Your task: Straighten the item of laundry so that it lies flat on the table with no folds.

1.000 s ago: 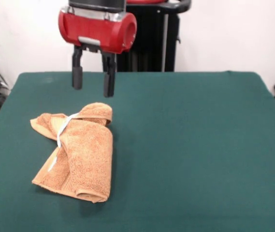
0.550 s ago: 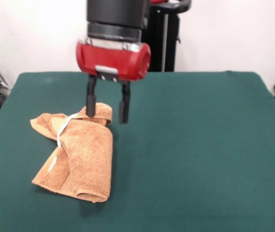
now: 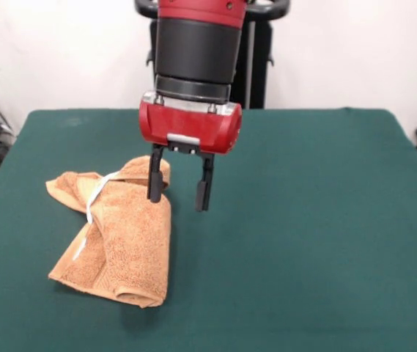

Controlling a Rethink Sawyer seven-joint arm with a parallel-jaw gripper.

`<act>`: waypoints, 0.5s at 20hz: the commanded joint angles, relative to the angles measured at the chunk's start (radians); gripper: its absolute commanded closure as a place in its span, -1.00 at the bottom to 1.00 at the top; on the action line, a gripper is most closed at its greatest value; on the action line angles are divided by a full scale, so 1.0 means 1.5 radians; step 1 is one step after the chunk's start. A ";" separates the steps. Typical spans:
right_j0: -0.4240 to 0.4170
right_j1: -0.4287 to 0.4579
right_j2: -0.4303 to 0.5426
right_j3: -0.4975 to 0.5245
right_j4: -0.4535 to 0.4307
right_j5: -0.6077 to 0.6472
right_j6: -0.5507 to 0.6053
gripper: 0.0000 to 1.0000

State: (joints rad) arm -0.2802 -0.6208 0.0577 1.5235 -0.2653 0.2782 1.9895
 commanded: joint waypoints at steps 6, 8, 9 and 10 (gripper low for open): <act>0.025 -0.018 0.043 -0.036 -0.147 0.121 -0.114 -1.00; -0.020 -0.022 0.105 -0.027 -0.124 0.188 -0.166 -1.00; -0.040 -0.025 0.129 -0.026 -0.115 0.221 -0.196 -1.00; -0.061 -0.024 0.156 -0.022 -0.099 0.261 -0.217 -1.00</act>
State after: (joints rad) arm -0.2795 -0.6450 0.0841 1.4871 -0.4393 0.3437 1.9893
